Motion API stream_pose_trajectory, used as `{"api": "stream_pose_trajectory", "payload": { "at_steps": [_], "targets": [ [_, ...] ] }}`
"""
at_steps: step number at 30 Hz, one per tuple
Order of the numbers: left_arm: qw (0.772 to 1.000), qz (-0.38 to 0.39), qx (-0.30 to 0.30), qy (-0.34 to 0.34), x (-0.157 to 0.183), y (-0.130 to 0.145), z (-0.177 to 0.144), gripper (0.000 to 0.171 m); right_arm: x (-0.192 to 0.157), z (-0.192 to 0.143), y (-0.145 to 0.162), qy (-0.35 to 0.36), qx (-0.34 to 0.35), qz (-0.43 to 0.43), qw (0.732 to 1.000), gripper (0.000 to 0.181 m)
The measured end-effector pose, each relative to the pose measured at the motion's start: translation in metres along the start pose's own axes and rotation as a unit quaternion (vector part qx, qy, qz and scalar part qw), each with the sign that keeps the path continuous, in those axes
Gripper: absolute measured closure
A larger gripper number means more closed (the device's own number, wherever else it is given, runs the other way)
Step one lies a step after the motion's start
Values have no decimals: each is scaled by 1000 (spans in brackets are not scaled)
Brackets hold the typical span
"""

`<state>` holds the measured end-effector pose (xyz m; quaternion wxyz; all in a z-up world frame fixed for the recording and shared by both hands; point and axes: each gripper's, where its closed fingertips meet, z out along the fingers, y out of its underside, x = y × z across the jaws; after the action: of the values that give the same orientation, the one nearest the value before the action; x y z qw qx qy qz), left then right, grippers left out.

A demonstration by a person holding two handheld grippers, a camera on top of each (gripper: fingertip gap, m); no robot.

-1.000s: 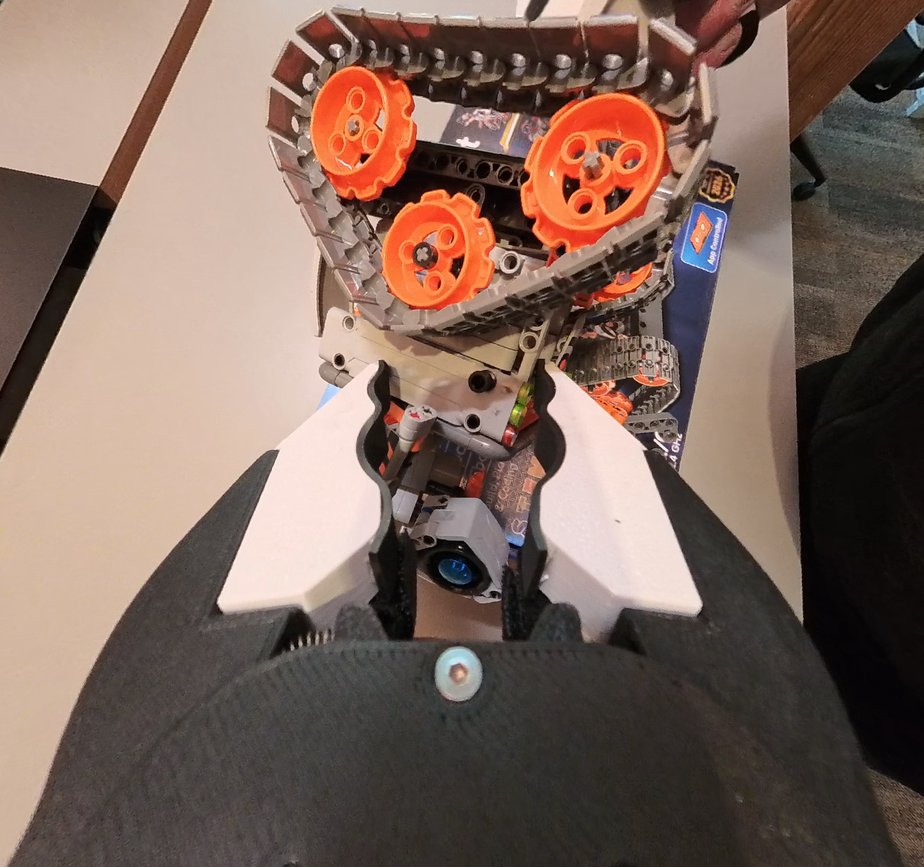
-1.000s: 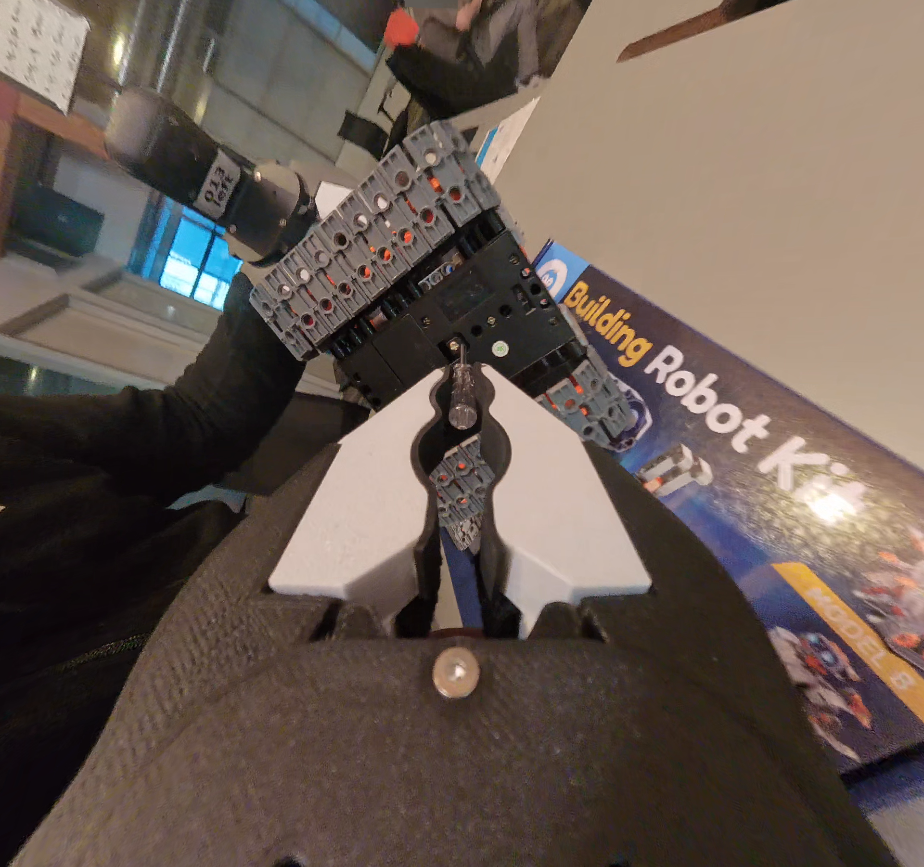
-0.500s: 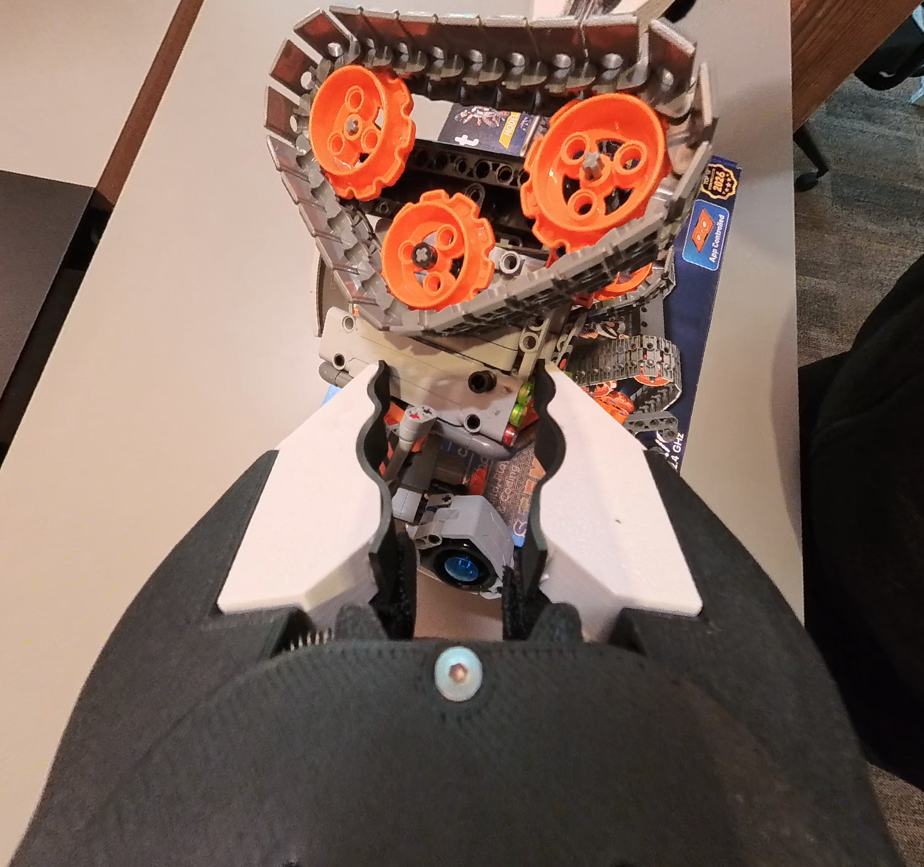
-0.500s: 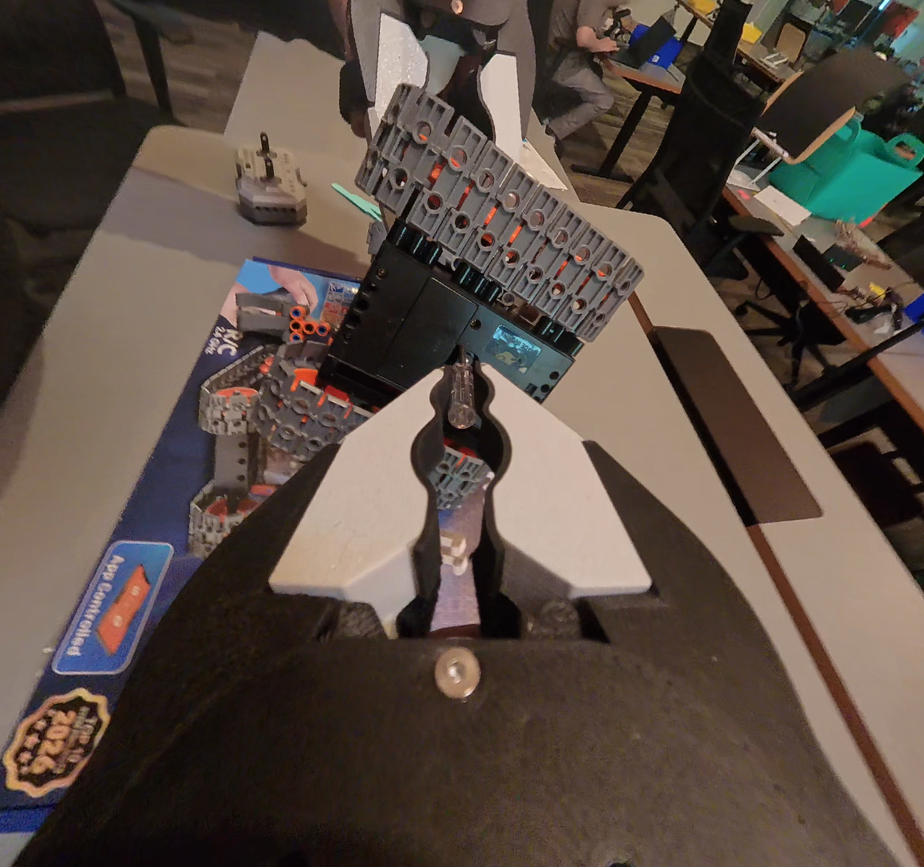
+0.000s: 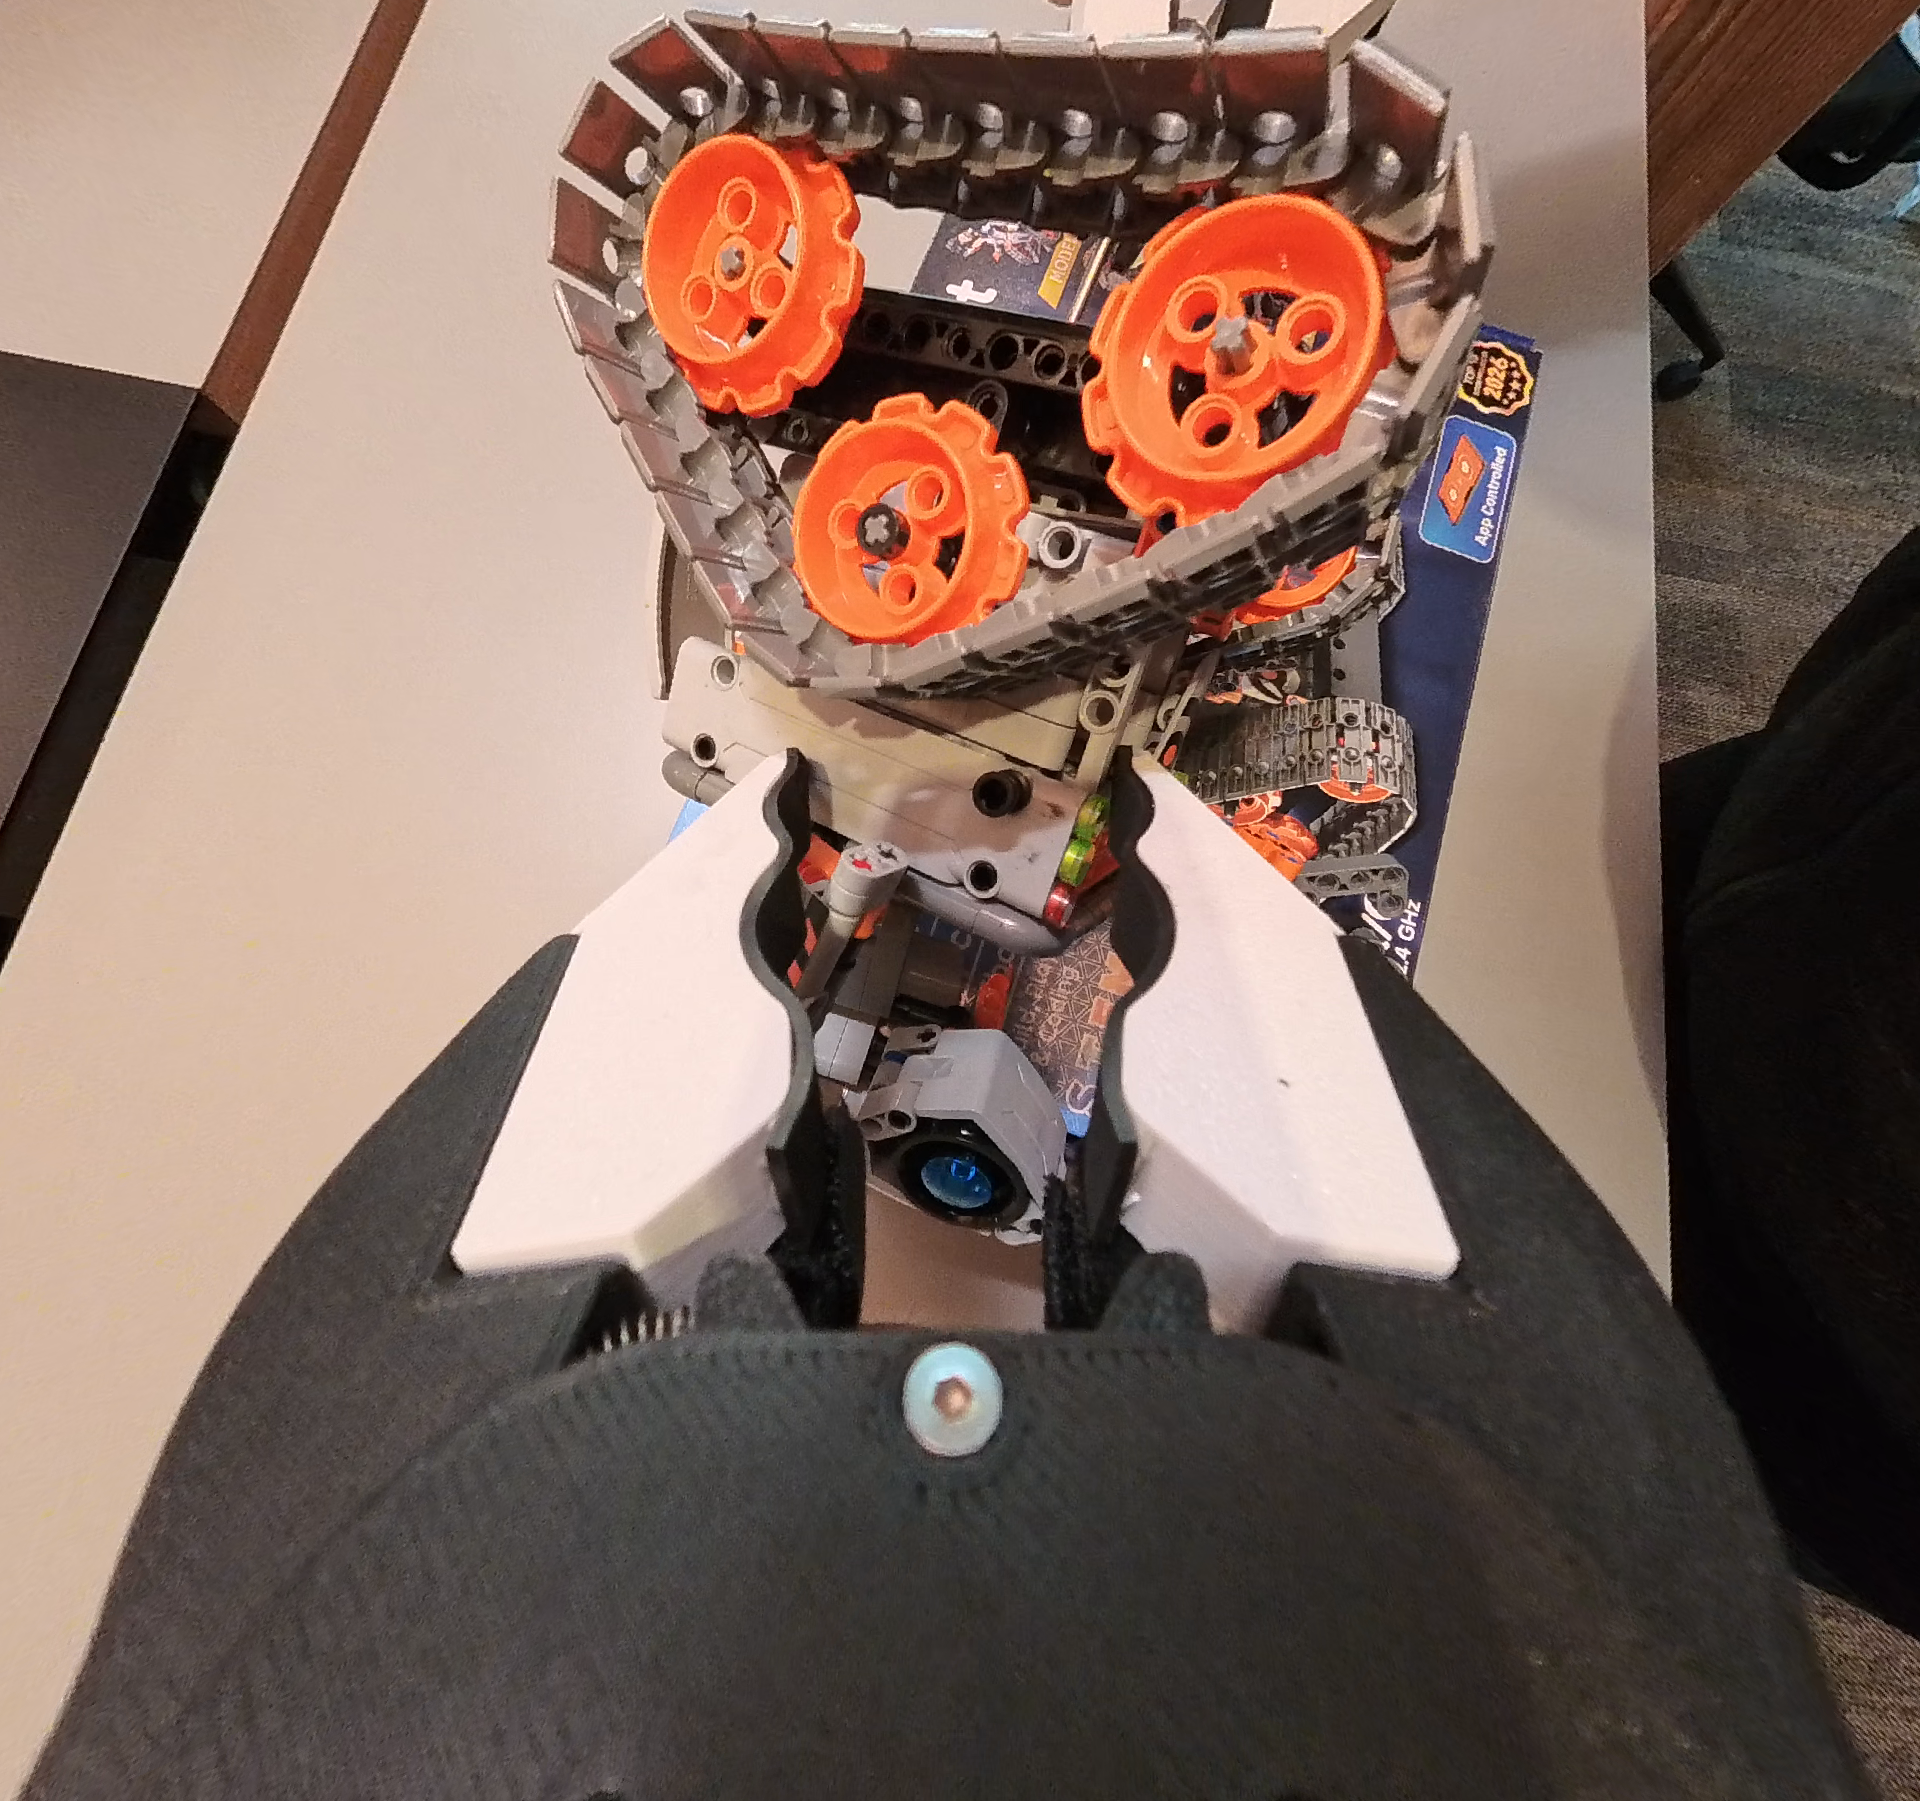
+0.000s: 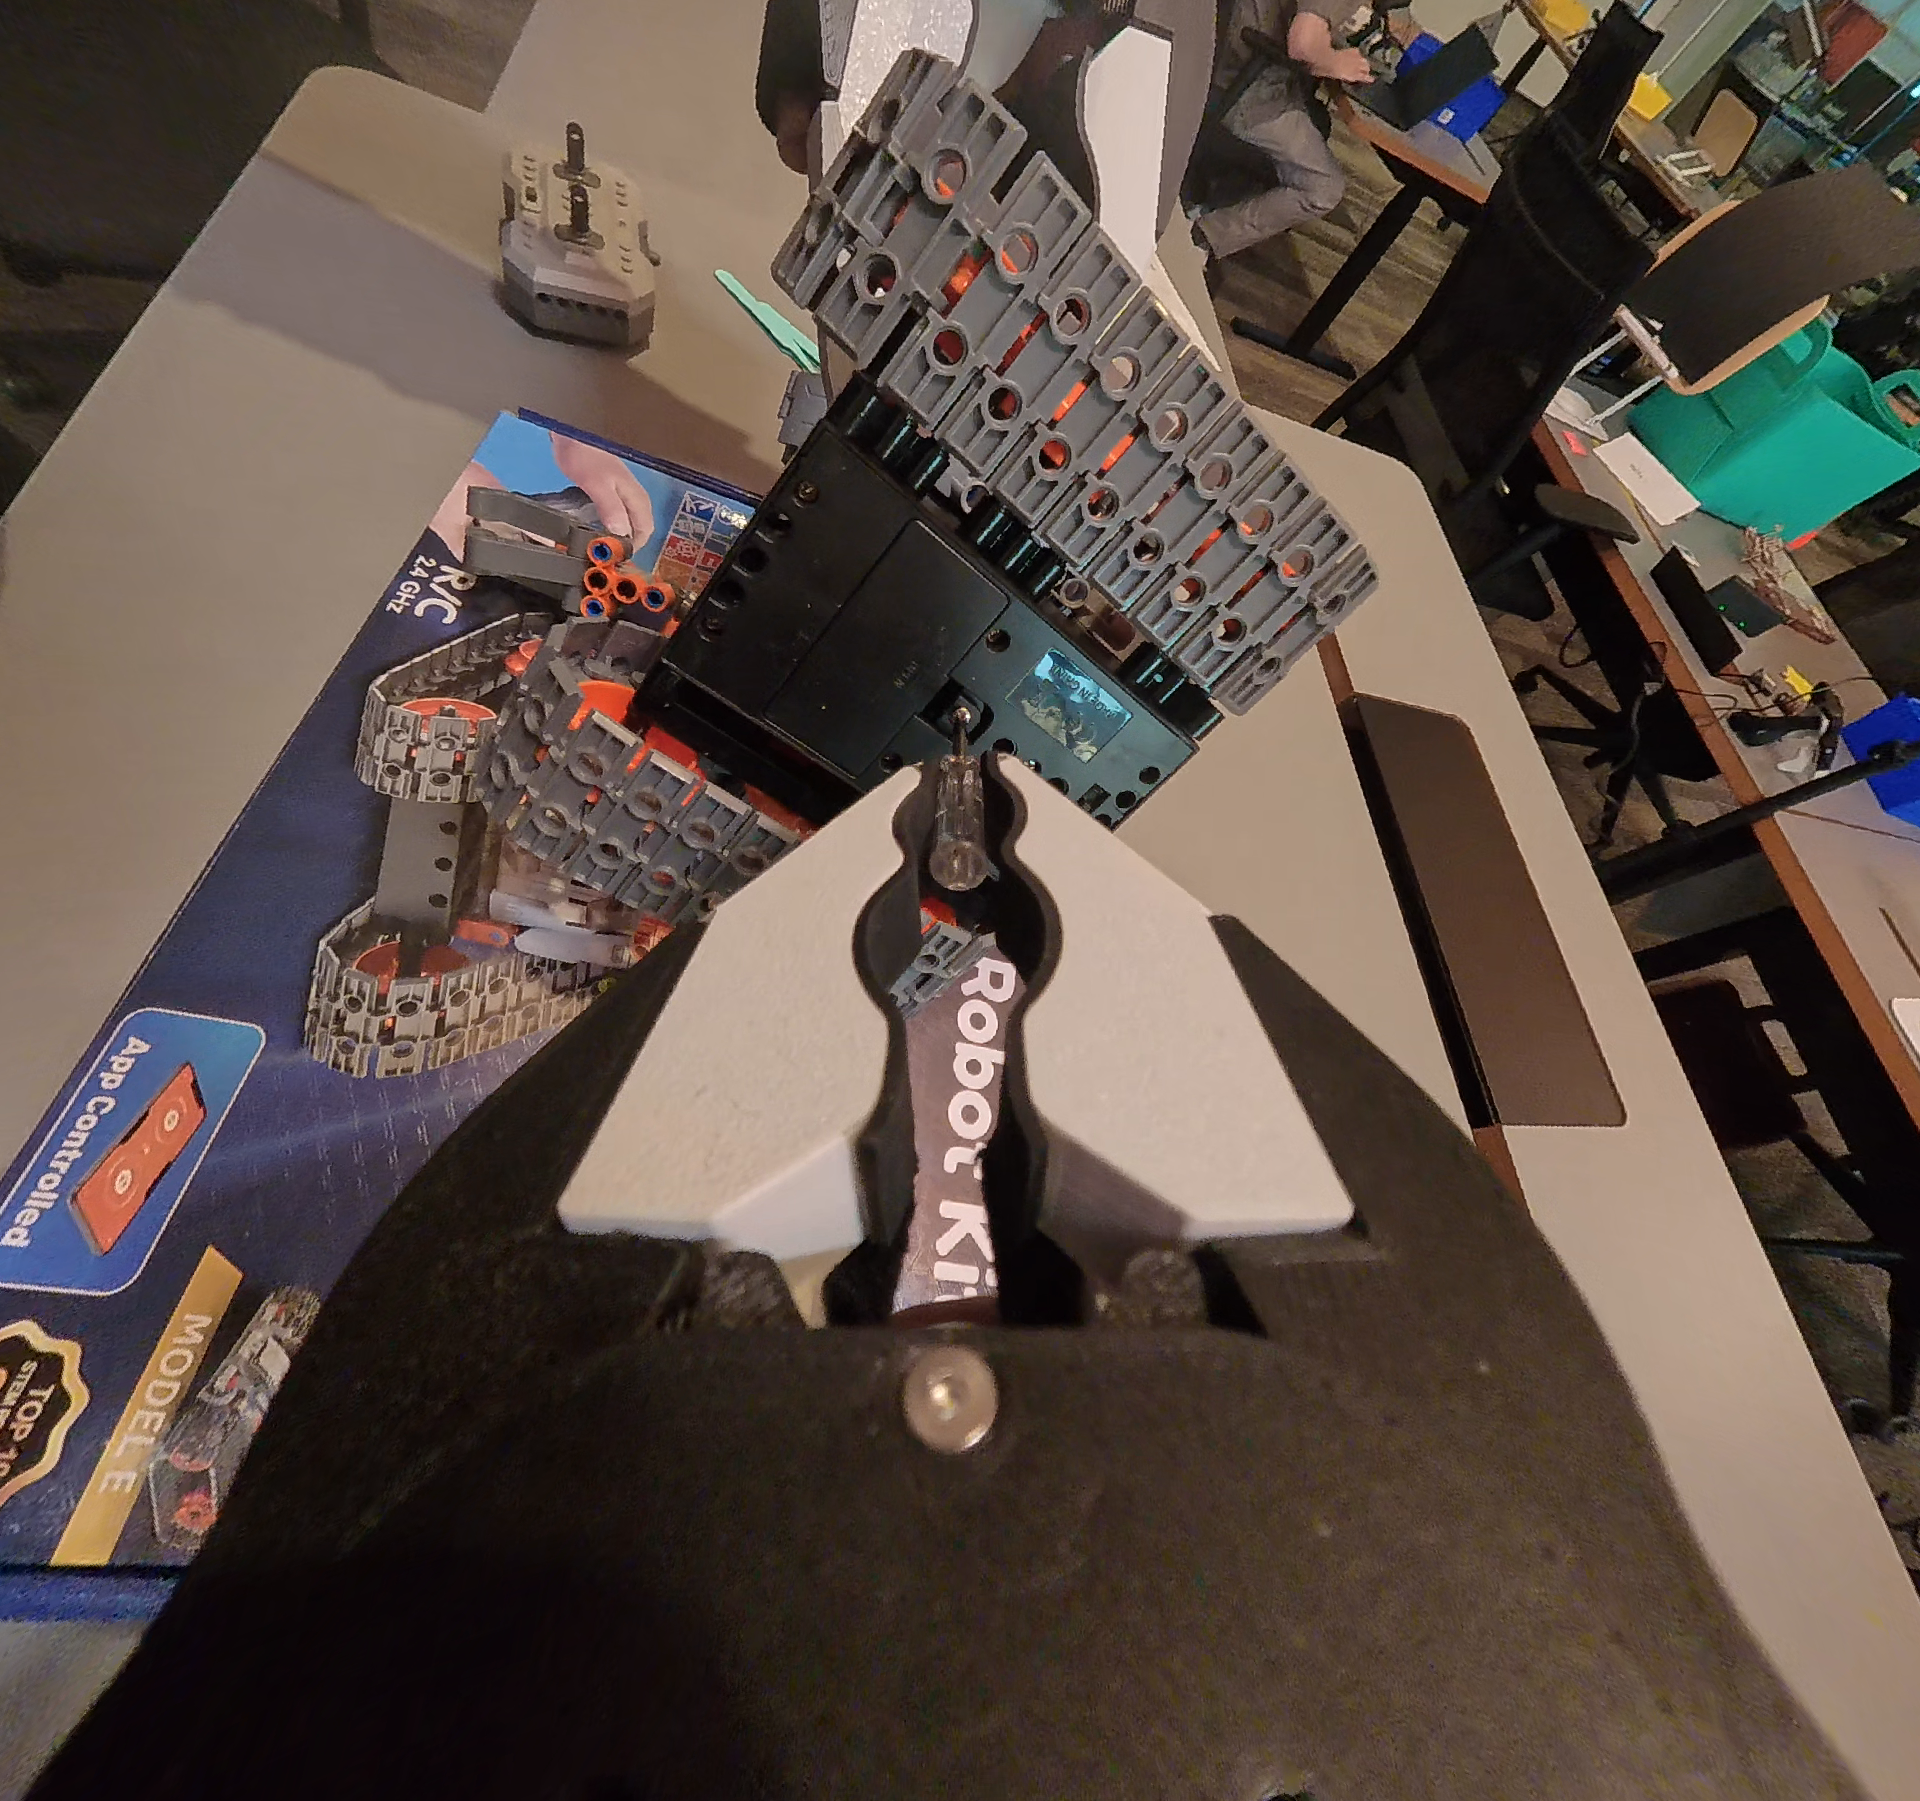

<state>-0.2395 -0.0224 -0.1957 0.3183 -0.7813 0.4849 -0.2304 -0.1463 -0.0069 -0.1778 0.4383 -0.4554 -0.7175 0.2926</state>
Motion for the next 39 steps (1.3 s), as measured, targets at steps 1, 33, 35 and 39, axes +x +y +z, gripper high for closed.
{"api": "stream_pose_trajectory", "payload": {
  "at_steps": [1, 33, 35, 39],
  "targets": [
    [1000, 0, 0, 0, 0, 0, 0, 116, 0, 0, 0, 0, 0, -1, 1000, 177],
    [1000, 9, 2, 4, 1, 1, 1, 114, -1, -19, -3, 8, 65, 438, 897, 177],
    [1000, 10, 0, 5, 1, 1, 1, 114, -4, -18, -7, 27, 39, 277, 960, 177],
    [1000, 11, -3, 5, 1, 0, 1, 114, -12, -8, -5, 35, -17, 51, 998, 177]
  ]
}}
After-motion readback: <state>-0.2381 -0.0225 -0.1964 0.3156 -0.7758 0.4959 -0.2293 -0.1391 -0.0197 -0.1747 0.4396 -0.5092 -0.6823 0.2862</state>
